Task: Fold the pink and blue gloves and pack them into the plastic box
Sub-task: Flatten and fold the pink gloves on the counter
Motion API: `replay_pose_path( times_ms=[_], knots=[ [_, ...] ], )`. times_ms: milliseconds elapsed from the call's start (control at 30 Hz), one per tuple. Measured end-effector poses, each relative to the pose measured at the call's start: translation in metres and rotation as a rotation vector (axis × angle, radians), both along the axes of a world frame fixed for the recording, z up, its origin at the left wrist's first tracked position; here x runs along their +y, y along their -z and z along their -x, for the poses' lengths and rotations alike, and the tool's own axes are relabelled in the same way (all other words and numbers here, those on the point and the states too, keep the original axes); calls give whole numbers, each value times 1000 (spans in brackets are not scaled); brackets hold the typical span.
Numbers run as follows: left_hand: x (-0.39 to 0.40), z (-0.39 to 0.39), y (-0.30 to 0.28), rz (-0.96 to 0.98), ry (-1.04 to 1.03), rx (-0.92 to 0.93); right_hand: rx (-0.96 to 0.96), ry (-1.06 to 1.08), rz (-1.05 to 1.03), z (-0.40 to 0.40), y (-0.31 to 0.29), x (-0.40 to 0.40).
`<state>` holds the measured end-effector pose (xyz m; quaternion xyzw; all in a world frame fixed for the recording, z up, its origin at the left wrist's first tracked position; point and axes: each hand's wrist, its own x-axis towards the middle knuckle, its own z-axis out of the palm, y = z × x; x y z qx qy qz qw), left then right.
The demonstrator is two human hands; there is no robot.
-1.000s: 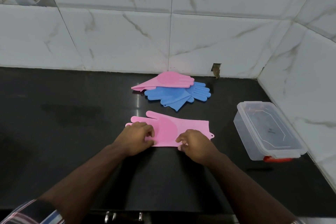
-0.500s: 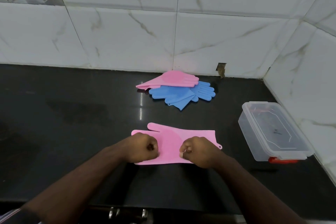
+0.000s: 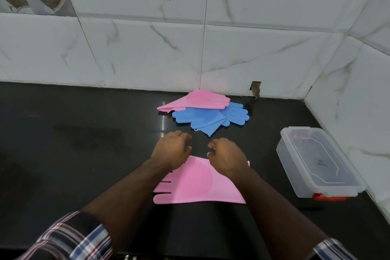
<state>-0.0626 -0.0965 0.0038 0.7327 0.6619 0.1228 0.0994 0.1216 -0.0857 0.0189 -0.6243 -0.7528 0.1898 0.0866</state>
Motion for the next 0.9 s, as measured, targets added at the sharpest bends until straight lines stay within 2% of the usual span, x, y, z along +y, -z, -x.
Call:
replay_pose_path(
  times_ms=[133,533,900],
  knots=[
    [15,-9,2,13,-21,24,-40,14,-18,2,-2,15],
    [93,-18,10,127,35,154,23,41,10,4,0,80],
    [162,-28,17,142,78,304,256,129,76,13,13,135]
  ],
)
